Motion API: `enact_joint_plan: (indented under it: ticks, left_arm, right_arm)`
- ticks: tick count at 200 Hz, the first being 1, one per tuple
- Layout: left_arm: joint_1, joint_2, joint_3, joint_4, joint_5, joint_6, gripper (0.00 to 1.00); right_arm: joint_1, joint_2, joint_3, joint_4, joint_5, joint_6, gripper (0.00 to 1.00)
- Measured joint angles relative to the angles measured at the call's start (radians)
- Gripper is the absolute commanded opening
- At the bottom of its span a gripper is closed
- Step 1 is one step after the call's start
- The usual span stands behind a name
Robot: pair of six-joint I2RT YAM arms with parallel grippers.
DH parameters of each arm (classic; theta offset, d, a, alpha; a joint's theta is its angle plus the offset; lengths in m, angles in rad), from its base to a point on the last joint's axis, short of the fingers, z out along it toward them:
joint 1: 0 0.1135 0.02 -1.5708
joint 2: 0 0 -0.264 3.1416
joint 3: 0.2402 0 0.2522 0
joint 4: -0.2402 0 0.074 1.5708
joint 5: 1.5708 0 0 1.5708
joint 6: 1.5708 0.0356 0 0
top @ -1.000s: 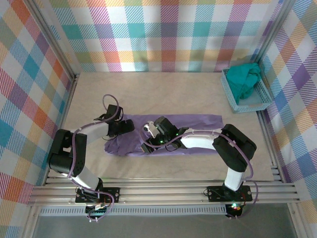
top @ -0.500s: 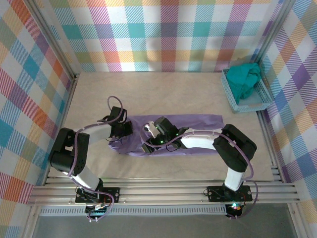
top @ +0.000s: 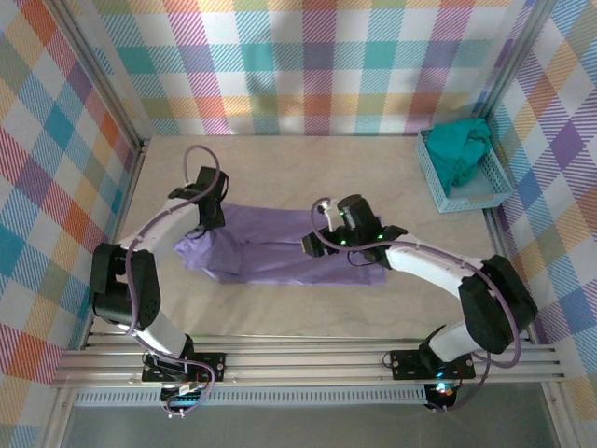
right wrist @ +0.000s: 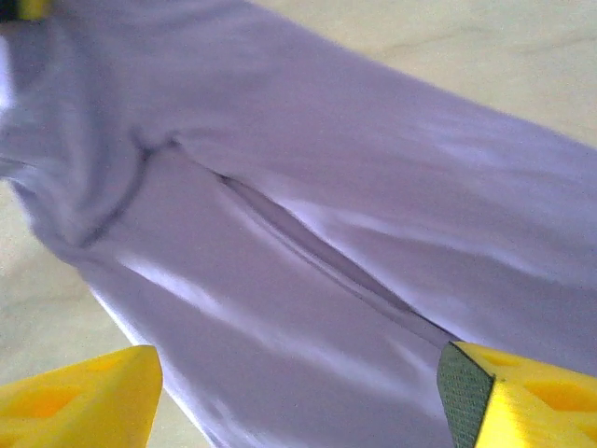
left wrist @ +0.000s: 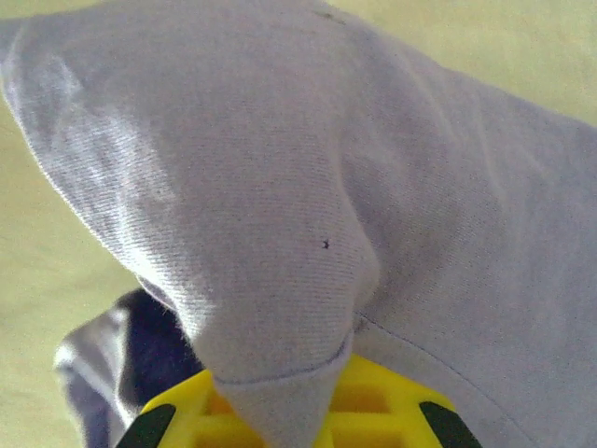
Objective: Fold the inside-out t-shirt
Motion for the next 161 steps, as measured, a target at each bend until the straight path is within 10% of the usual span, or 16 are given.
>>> enact_joint_plan:
  ticks: [63, 126, 161]
  left_arm:
    - [-0.016, 0.206, 0.345, -0.297, -0.462, 0.077, 0.00]
    - [-0.341, 0.455, 0.617, -0.549, -0.482, 0.005, 0.00]
    - [-0.582, 0.690, 0.912, -0.599, -0.300, -0.042, 0.53]
  right_arm:
    - [-0.090, -0.094, -0.056, -0.116, 0.106, 0.022, 0.81]
    - [-0.137, -0.138, -0.084, -0.148, 0.167, 0.021, 0.81]
    - [-0.195, -0.222, -0.108, -0.172, 0.224, 0.021, 0.82]
